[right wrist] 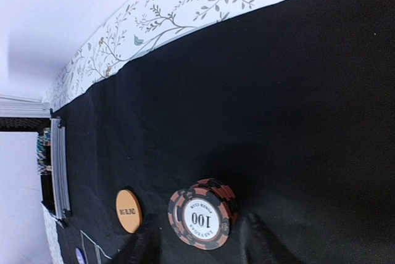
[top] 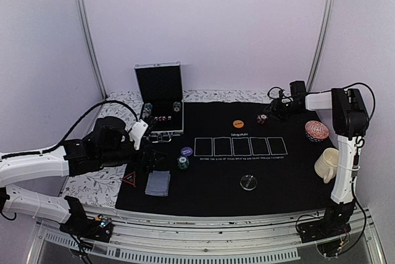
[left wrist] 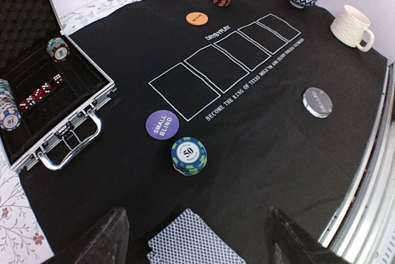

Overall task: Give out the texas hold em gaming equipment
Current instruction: Place the poker chip on the poker chips pile.

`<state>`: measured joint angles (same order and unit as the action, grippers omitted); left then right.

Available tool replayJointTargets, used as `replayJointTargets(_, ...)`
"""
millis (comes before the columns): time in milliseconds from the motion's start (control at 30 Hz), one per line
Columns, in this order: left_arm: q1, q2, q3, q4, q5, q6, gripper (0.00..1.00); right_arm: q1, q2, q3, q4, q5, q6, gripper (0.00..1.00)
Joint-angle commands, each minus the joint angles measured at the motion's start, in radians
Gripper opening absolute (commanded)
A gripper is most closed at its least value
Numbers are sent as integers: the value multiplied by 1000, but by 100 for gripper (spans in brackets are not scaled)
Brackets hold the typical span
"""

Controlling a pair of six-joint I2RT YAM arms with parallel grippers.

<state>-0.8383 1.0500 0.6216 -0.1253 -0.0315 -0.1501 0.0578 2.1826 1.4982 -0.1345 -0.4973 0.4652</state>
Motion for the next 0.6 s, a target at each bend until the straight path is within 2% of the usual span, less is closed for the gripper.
replayJointTargets(0,18,8,-5,11,13,7,77,11,-4,31,-62,100,-54,62)
replayJointTargets(33,18,9,-5,11,14,7,78,18,-11,36,-74,129,-71,75)
replayJointTargets(67,18,9,-5,13,15,9,78,27,-17,45,-88,156,-85,93)
replayJointTargets(100,19,10,-5,13,16,9,78,38,-21,53,-101,188,-109,100)
replayJointTargets(300,22,20,-5,17,23,11,78,97,-15,123,-171,341,-196,99)
replayJointTargets(567,23,23,-8,22,33,14,78,169,87,270,-314,563,-299,99)
